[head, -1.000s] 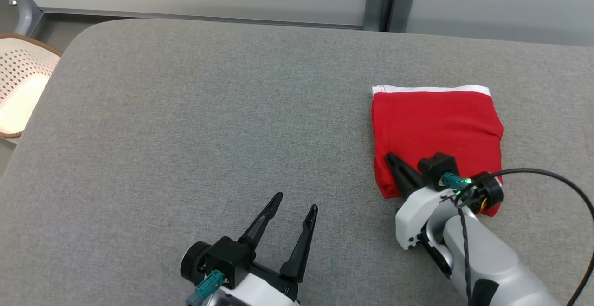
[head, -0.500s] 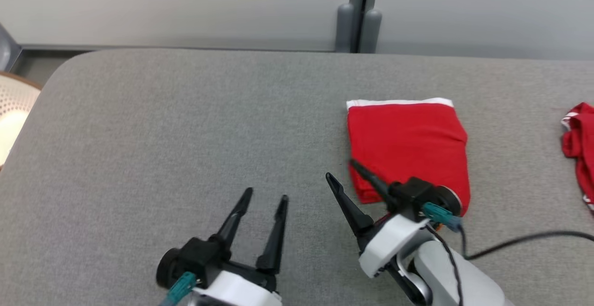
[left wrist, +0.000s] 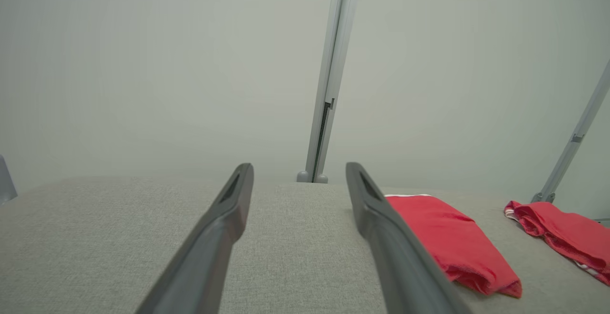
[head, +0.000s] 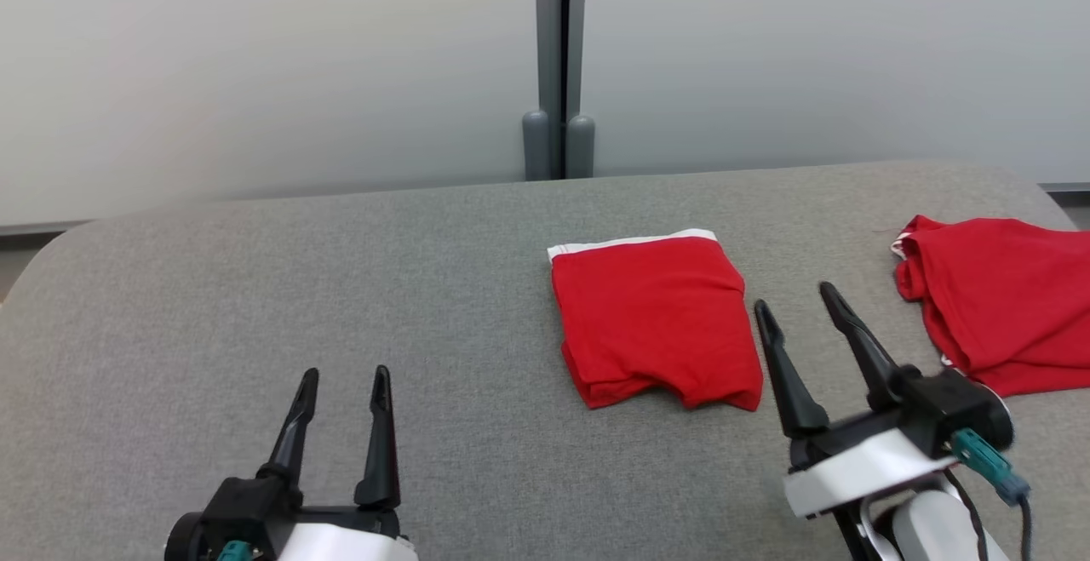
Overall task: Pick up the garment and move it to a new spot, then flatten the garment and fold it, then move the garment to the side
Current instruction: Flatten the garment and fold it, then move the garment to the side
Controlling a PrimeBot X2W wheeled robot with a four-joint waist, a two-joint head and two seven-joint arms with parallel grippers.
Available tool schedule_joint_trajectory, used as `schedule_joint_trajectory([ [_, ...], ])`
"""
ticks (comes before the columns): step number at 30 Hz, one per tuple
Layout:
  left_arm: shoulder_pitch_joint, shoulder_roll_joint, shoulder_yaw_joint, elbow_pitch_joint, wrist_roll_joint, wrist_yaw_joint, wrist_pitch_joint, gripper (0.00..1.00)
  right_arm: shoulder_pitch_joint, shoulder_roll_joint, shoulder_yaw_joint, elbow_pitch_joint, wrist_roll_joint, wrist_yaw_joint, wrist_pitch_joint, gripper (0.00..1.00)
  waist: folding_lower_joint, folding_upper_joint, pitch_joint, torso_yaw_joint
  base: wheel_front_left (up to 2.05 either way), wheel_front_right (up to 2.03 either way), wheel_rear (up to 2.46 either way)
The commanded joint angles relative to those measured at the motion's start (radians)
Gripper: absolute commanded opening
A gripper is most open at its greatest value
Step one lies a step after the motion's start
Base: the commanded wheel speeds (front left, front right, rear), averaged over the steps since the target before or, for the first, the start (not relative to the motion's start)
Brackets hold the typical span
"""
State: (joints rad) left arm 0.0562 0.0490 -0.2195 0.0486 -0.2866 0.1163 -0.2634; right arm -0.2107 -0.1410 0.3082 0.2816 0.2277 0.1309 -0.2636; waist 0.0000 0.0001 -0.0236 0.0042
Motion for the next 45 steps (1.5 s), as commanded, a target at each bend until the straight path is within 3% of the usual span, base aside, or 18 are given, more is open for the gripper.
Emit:
schedule_joint_trajectory([
  [1, 0.012, 0.004, 0.017, -0.007, 0.014, 0.009, -0.001, 1.00, 0.027, 0.003, -0.023, -0.013, -0.014, 0.000, -0.001, 1.00, 0.0000, -0.0001, -0.018, -0.018, 0.00, 0.00, 0.00],
  [9, 0.084, 0.003, 0.106, -0.003, 0.080, -0.002, -0.001, 1.00, 0.174, 0.011, -0.120, -0.060, -0.022, 0.000, -0.001, 1.00, 0.0000, -0.0001, -0.056, -0.036, 0.00, 0.00, 0.00],
  [16, 0.156, 0.004, 0.119, 0.044, 0.109, -0.044, -0.001, 1.00, 0.273, 0.027, -0.131, -0.065, -0.057, 0.000, -0.001, 1.00, 0.0000, -0.0001, -0.079, -0.042, 0.00, 0.00, 0.00],
  [45, 0.136, 0.004, 0.091, 0.075, 0.118, -0.025, -0.001, 1.00, 0.282, 0.043, -0.126, -0.050, -0.064, 0.000, -0.001, 1.00, 0.0000, -0.0001, -0.087, -0.020, 0.00, 0.00, 0.00],
])
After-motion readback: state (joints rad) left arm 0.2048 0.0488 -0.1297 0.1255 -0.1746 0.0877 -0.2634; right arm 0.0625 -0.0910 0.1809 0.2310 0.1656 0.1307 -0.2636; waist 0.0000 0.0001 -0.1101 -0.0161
